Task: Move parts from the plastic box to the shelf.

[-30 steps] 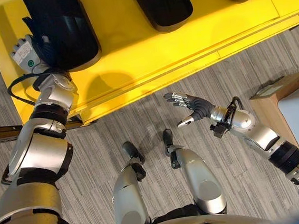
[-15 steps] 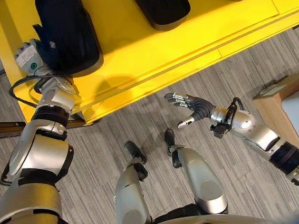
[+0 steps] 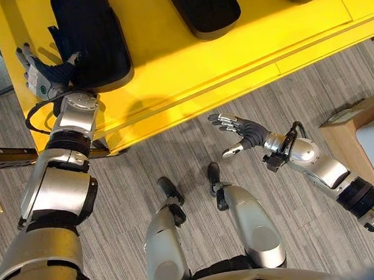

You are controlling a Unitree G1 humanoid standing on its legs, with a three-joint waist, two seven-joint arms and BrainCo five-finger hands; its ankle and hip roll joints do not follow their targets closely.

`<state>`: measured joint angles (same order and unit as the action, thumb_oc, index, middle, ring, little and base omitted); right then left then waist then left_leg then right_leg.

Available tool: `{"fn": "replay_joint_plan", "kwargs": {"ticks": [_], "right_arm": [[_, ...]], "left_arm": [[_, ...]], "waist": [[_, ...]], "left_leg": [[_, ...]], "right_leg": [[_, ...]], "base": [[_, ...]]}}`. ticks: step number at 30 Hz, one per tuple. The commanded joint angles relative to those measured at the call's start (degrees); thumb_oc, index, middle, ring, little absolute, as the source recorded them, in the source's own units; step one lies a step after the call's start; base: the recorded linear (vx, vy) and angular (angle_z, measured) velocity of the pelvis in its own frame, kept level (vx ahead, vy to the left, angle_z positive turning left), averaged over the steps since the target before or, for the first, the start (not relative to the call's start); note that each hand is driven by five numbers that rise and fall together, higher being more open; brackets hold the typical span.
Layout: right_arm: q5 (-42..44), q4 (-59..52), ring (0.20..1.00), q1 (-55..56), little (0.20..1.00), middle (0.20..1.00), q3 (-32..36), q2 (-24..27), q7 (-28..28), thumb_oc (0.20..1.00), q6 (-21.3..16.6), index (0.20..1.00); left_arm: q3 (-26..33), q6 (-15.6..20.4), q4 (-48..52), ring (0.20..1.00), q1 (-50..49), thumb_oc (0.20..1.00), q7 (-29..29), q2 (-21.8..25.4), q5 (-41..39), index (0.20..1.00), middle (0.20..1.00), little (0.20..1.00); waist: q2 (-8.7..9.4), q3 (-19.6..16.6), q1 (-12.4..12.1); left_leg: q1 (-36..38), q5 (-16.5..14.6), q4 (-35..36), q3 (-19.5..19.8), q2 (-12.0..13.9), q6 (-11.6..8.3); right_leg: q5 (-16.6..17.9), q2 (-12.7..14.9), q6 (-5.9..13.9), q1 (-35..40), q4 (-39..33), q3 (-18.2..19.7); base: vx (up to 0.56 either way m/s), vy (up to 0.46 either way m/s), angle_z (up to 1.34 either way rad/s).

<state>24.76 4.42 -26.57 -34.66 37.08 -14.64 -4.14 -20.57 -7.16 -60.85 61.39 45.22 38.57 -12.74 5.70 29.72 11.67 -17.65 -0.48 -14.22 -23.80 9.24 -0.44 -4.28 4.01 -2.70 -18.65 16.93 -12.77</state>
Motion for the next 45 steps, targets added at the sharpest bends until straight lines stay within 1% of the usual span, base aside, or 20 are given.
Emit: {"fn": "replay_joint_plan", "kwargs": {"ticks": [1,4,7,12,13,17,24,28,30,31,32,37,40,44,45], "right_arm": [[-0.72,-1.99,1.000,2.21,1.000,1.000,1.27,0.11,0.37,1.000,-2.47,1.000],[-1.04,-2.54,1.000,2.80,1.000,1.000,1.39,-0.13,0.29,1.000,-2.20,1.000],[-1.11,-2.90,1.000,3.16,1.000,1.000,1.41,-0.28,0.25,1.000,-2.18,1.000],[-0.93,-3.59,1.000,4.05,1.000,1.000,1.43,-0.14,0.67,1.000,-2.61,1.000],[-0.99,-3.92,1.000,4.28,1.000,1.000,1.60,-0.17,0.63,1.000,-2.49,1.000],[-1.23,-4.54,1.000,5.46,1.000,1.000,1.99,-0.19,0.78,1.000,-2.64,1.000],[-1.66,-4.54,1.000,6.60,1.000,1.000,1.64,-0.67,1.45,1.000,-3.32,1.000],[-1.70,-4.95,1.000,7.17,1.000,1.000,1.64,-0.73,1.63,1.000,-3.43,1.000],[-1.92,-5.40,1.000,8.28,1.000,1.000,1.90,-0.69,1.71,1.000,-3.98,1.000],[-1.94,-5.42,1.000,8.34,1.000,1.000,1.93,-0.71,1.72,1.000,-4.01,1.000],[-2.03,-5.45,1.000,8.69,1.000,1.000,1.99,-0.76,1.73,1.000,-4.25,1.000],[-2.17,-5.08,1.000,9.89,1.000,1.000,2.37,-0.72,1.43,1.000,-5.34,1.000],[-2.73,-4.92,1.000,11.47,1.000,1.000,2.57,-1.25,1.71,1.000,-6.28,1.000],[-3.08,-4.62,1.000,12.35,1.000,1.000,2.74,-1.56,1.60,1.000,-6.91,1.000],[-3.45,-4.61,1.000,12.96,1.000,1.000,2.80,-1.90,2.03,1.000,-7.43,1.000]], "left_arm": [[3.28,2.79,-0.14,1.000,-6.13,1.000,-2.25,-1.45,-4.58,1.000,1.000,1.000],[4.46,4.88,0.72,1.000,-7.48,1.000,-2.33,-2.81,-7.49,1.000,1.000,1.000],[4.79,5.84,1.80,1.000,-8.52,1.000,-1.62,-3.69,-6.77,1.000,1.000,1.000],[5.11,6.95,3.66,1.000,-9.83,1.000,-1.83,-4.43,-8.23,1.000,1.000,1.000],[5.15,7.57,4.51,1.000,-10.38,1.000,-1.22,-4.81,-7.60,1.000,1.000,1.000],[6.17,9.12,7.35,1.000,-12.01,1.000,1.36,-5.68,-10.01,1.000,1.000,1.000],[6.64,9.61,8.86,1.000,-13.07,1.000,1.40,-6.63,-10.97,1.000,1.000,1.000],[6.36,10.74,9.83,1.000,-14.16,1.000,0.81,-7.10,-9.46,1.000,1.000,1.000],[5.39,11.90,12.17,1.000,-15.87,1.000,0.26,-7.59,-6.39,1.000,1.000,1.000],[5.30,12.00,12.38,1.000,-16.02,1.000,0.31,-7.65,-6.19,1.000,1.000,1.000],[4.75,12.32,13.49,1.000,-16.81,1.000,0.58,-7.95,-4.14,1.000,1.000,1.000],[3.56,14.16,16.66,1.000,-19.29,1.000,0.22,-8.31,-0.92,1.000,1.000,1.000],[2.25,15.26,20.10,1.000,-21.89,1.000,0.01,-9.64,1.93,1.000,1.000,1.000],[1.27,15.79,22.39,1.000,-23.84,1.000,-0.42,-10.59,3.29,1.000,1.000,1.000],[0.16,15.61,24.76,1.000,-25.40,1.000,-0.65,-11.18,4.57,1.000,1.000,1.000]], "waist": [[1.41,-3.00,-0.33],[1.62,-3.12,-0.29],[1.76,-3.20,-0.27],[1.87,-3.26,-0.33],[1.97,-3.27,-0.41],[1.97,-3.26,-0.66],[2.05,-3.37,-0.93],[2.12,-3.48,-1.11],[2.13,-3.61,-1.44],[2.13,-3.62,-1.47],[2.14,-3.60,-1.65],[2.06,-3.67,-2.17],[2.06,-3.73,-2.80],[2.05,-3.75,-3.32],[2.17,-3.74,-3.70]], "left_leg": [[0.30,4.53,-4.73,3.02,8.62,-9.19],[0.82,4.35,-4.51,2.74,8.73,-9.16],[1.22,4.55,-4.26,2.55,8.82,-9.23],[1.63,4.71,-4.14,2.23,9.00,-9.27],[1.71,4.65,-4.10,2.18,9.03,-9.25],[2.06,4.65,-4.16,2.11,9.14,-9.21],[2.70,4.62,-3.98,1.88,9.20,-9.27],[3.00,4.59,-3.97,1.75,9.20,-9.22],[3.44,4.54,-3.77,1.65,9.09,-9.06],[3.45,4.54,-3.76,1.66,9.07,-9.04],[3.56,4.56,-3.73,1.67,9.07,-8.99],[3.69,4.51,-3.82,1.74,9.02,-8.82],[3.81,4.39,-3.75,1.99,8.80,-8.70],[3.84,4.45,-3.71,2.25,8.71,-8.67],[3.84,4.35,-3.69,2.40,8.66,-8.58]], "right_leg": [[0.80,2.26,5.92,-0.29,-1.08,-0.19],[0.69,2.17,5.91,0.10,-1.17,-0.26],[0.66,2.05,5.86,0.38,-1.30,-0.25],[0.62,1.92,5.81,0.76,-1.45,-0.32],[0.63,1.93,5.80,0.91,-1.53,-0.38],[0.51,1.96,5.73,1.44,-1.69,-0.62],[0.48,2.00,5.78,2.27,-2.13,-1.03],[0.53,1.98,5.77,2.76,-2.40,-1.18],[0.68,1.99,5.83,3.28,-2.77,-1.42],[0.70,1.98,5.83,3.31,-2.80,-1.42],[0.72,1.99,5.82,3.56,-2.97,-1.51],[0.83,2.06,5.86,3.93,-3.12,-1.71],[1.06,2.10,6.02,4.51,-3.64,-2.03],[1.24,2.09,6.12,4.99,-4.04,-2.28],[1.43,2.10,6.19,5.41,-4.43,-2.46]], "base": [[0.03,-0.031,0.01],[0.02,-0.015,0.04],[0.01,-0.008,0.02],[0.00,0.000,0.00],[0.00,0.000,0.00],[0.00,0.000,0.00],[0.00,0.000,0.00],[0.00,0.000,0.00],[0.00,0.000,0.00],[0.00,0.000,0.00],[0.00,0.000,0.00],[0.00,0.000,0.00],[0.00,0.000,0.00],[0.00,-0.018,0.10],[0.00,-0.027,0.10]]}}
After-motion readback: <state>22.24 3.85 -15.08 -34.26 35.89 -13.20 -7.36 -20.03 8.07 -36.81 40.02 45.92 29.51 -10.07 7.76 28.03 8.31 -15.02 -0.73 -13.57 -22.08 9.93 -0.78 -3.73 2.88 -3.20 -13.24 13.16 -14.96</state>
